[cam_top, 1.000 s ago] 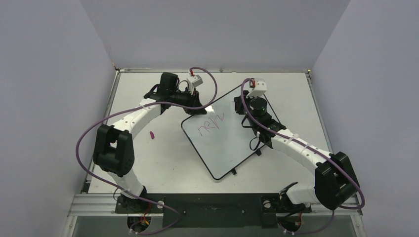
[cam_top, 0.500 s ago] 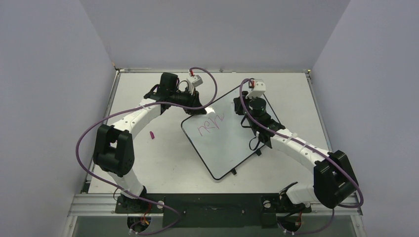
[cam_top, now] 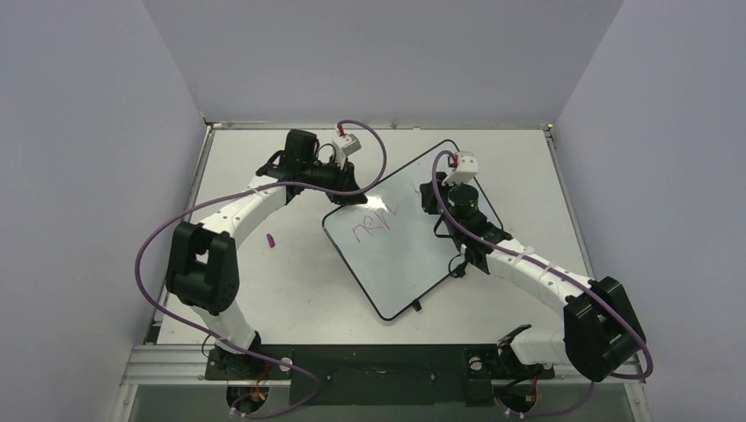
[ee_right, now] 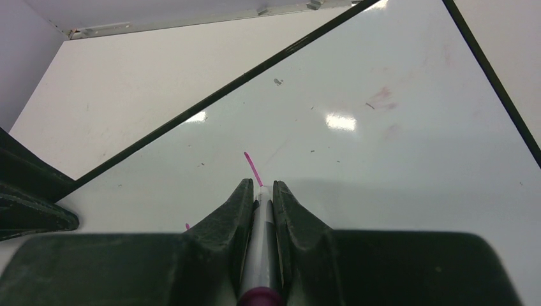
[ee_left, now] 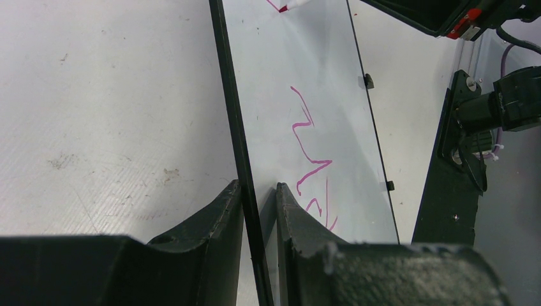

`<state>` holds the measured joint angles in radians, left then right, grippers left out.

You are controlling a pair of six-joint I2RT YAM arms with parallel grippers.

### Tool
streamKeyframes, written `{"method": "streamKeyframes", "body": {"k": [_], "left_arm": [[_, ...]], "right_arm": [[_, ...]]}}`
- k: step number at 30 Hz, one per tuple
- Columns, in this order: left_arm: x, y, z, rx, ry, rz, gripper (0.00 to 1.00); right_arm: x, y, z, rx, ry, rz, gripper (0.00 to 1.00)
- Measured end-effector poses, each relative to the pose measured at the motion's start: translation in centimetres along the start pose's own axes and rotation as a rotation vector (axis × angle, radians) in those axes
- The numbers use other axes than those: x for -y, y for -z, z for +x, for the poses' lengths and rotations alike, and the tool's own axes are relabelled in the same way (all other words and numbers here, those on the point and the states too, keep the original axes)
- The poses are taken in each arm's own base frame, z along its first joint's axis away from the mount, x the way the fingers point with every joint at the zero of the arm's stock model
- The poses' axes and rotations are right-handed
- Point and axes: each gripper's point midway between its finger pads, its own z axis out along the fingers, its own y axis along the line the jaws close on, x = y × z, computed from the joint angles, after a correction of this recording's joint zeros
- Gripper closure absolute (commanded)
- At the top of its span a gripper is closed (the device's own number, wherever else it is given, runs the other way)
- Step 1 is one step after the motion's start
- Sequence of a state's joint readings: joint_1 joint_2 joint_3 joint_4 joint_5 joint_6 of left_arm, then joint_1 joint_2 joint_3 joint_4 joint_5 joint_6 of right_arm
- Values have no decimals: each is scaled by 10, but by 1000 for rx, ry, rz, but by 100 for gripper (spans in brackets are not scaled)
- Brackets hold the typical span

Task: Write a sentence on the whiteboard

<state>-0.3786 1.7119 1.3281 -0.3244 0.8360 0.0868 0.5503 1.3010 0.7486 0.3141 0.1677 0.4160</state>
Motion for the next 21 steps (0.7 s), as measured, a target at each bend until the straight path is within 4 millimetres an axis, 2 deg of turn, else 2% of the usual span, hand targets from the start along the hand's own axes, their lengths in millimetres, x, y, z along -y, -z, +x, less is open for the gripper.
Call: {"method": "streamKeyframes", "body": {"k": [12,21], "left_arm": [[0,0,0,1,-1,-1,100],[1,0,0,0,-1,-1,100]], "right_arm": [[6,13,12,-17,-21,1,100],[0,17,17,-31,-32,-19,100]]}}
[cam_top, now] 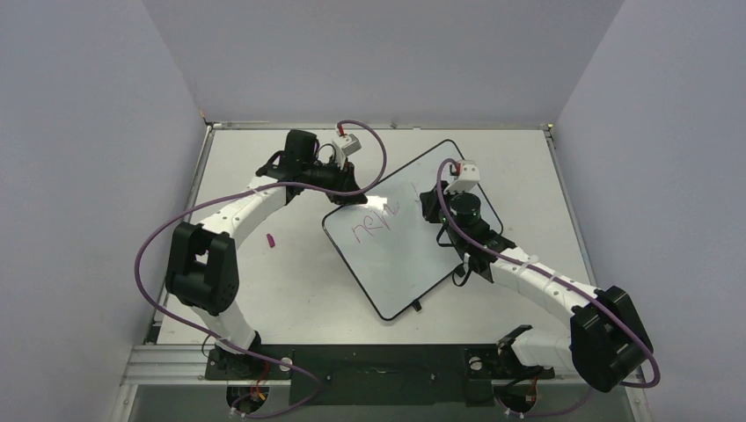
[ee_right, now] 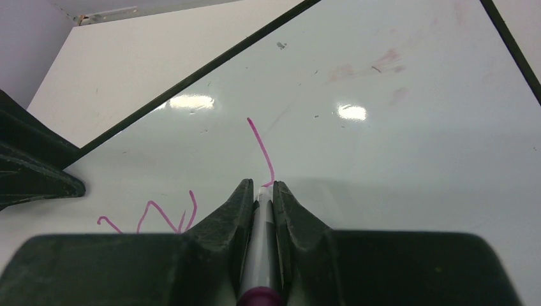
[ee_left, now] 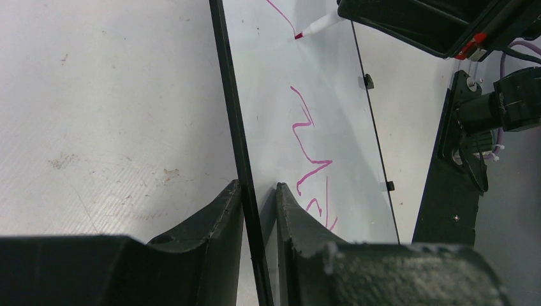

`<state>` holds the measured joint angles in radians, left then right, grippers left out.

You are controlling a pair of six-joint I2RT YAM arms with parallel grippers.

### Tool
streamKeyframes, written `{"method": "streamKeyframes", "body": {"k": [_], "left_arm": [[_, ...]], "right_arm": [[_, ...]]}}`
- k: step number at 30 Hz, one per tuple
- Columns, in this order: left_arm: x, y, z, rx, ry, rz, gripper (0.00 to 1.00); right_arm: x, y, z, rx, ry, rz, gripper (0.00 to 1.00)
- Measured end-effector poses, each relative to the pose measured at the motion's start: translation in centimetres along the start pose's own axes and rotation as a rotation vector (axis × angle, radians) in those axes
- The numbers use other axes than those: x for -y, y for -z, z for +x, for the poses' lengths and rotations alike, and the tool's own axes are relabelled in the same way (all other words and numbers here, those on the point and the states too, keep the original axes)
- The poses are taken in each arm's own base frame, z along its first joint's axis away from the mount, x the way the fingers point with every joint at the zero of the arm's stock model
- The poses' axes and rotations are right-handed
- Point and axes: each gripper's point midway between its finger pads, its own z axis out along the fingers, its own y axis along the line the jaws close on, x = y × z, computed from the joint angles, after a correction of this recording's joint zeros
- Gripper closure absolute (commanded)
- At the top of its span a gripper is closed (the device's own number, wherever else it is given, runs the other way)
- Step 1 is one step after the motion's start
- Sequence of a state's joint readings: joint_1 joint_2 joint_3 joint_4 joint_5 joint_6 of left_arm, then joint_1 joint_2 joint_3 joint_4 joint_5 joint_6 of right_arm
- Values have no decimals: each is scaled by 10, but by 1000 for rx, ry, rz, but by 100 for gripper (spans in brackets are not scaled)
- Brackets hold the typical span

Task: Write a sentence on the whiteboard

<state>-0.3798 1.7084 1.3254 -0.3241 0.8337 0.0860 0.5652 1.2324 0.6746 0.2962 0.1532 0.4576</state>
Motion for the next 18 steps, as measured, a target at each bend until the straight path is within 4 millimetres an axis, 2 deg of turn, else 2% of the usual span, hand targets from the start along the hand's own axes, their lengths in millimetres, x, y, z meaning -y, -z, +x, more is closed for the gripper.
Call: {"method": "streamKeyframes", "body": {"k": [12,16,18], "left_arm": [[1,1,0,2,-2,-2,100],[1,1,-1,3,-5,-1,100],[2,1,-1,3,-5,0,100]], "right_arm": [[-16,3,3,-16,10,-36,100],[-21,3,-3,-14,10,-43,100],[-26,3,-13,3,6,-51,100]]}}
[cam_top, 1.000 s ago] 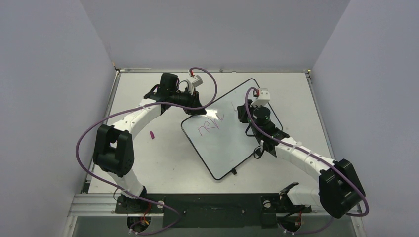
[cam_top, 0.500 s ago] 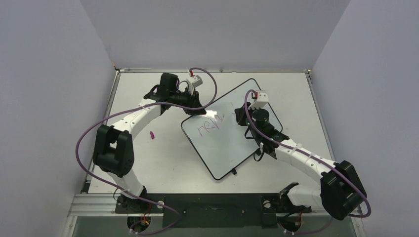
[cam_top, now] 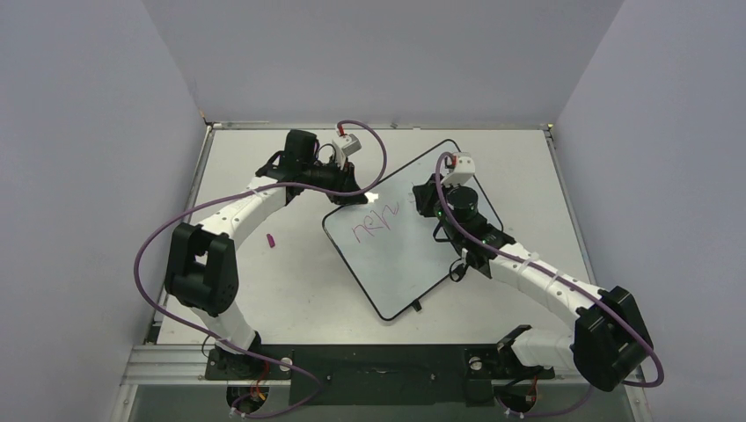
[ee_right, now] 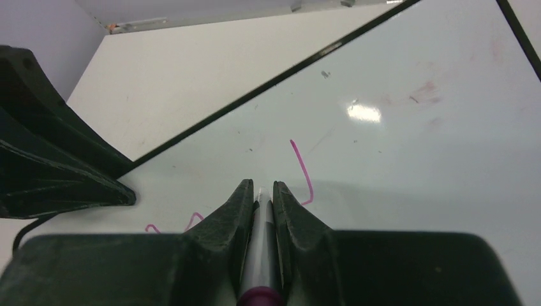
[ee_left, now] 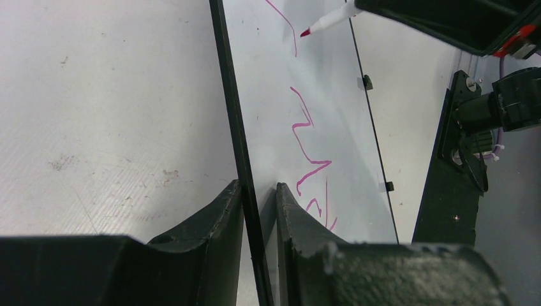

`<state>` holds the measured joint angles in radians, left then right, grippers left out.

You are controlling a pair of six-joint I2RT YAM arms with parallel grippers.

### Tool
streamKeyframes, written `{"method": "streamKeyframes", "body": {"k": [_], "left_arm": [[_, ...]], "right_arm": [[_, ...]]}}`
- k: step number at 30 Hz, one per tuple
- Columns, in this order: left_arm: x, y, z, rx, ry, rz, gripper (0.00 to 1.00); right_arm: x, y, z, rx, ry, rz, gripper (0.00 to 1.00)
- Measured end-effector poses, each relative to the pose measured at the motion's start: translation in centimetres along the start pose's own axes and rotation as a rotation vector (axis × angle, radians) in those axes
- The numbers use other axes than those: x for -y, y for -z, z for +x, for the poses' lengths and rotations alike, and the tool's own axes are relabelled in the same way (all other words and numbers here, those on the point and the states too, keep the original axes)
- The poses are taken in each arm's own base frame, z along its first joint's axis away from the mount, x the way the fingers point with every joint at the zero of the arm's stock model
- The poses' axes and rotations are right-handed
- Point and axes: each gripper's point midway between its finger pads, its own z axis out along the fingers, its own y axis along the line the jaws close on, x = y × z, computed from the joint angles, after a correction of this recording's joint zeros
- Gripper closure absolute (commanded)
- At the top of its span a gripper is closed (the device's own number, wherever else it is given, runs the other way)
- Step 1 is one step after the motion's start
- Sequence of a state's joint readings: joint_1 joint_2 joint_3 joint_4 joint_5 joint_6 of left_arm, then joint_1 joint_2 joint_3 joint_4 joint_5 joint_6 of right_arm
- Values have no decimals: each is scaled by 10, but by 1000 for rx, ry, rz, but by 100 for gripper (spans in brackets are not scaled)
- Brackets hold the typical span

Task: Write a sentence on the whiteboard

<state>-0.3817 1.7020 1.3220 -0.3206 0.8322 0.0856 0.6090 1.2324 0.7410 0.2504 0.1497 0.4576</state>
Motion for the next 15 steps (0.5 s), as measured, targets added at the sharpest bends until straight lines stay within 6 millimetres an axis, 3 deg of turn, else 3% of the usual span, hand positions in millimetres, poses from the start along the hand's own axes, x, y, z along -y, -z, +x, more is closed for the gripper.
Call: {"method": "streamKeyframes", "body": {"k": [8,11,15], "left_arm": [[0,0,0,1,-2,0,100],[0,0,0,1,-2,0,100],[0,0,0,1,-2,0,100]], "right_arm": [[-19,-9,-54,102,-26,-22,100],[-18,-17,-60,109,-29,-13,100],[-12,-30,-48,75,-21,12,100]]}}
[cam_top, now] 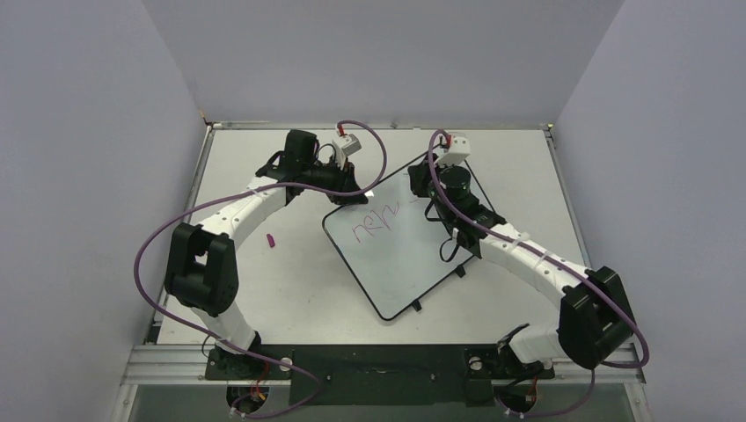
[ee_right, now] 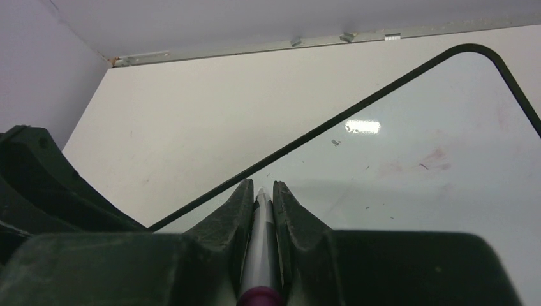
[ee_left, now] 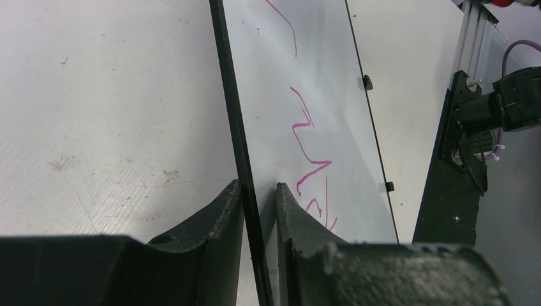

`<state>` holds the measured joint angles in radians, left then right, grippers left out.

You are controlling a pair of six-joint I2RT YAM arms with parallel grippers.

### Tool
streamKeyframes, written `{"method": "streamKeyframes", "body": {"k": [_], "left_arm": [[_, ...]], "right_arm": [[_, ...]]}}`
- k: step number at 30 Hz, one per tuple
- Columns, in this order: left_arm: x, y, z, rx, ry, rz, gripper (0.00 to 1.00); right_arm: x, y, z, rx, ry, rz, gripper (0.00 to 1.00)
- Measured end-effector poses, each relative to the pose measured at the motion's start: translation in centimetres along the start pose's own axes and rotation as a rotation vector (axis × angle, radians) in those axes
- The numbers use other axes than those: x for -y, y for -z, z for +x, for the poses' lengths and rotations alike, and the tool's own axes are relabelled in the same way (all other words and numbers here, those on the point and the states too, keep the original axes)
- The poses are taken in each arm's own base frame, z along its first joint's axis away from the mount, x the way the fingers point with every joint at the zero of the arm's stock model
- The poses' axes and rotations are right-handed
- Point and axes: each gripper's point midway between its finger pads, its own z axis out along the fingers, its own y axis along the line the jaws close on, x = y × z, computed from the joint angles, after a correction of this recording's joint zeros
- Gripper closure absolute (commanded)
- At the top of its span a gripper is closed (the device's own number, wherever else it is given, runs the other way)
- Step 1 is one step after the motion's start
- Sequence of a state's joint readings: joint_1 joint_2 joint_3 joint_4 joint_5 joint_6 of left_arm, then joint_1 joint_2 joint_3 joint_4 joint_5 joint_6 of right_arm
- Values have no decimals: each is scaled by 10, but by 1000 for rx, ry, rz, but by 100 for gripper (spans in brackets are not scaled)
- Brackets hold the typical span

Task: Write a sentence on the whiteboard

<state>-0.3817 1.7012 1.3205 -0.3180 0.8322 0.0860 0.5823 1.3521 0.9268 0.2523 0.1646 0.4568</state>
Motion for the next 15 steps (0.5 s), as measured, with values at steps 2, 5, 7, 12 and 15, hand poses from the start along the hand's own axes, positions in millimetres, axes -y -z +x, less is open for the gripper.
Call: {"method": "streamKeyframes", "body": {"k": [2,5,7,12,15], "left_arm": [[0,0,0,0,0,0,100],[1,0,0,1,-2,0,100],[1,0,0,1,-2,0,100],[1,0,0,1,-2,0,100],[1,0,0,1,-2,0,100]], "right_arm": [[3,-4,7,-16,4,11,100],[8,-8,14,-33,9,25,100],[11,-9,14,-33,8,31,100],[18,-10,11,-27,4,48,100],[22,-11,10,-25,4,57,100]]}}
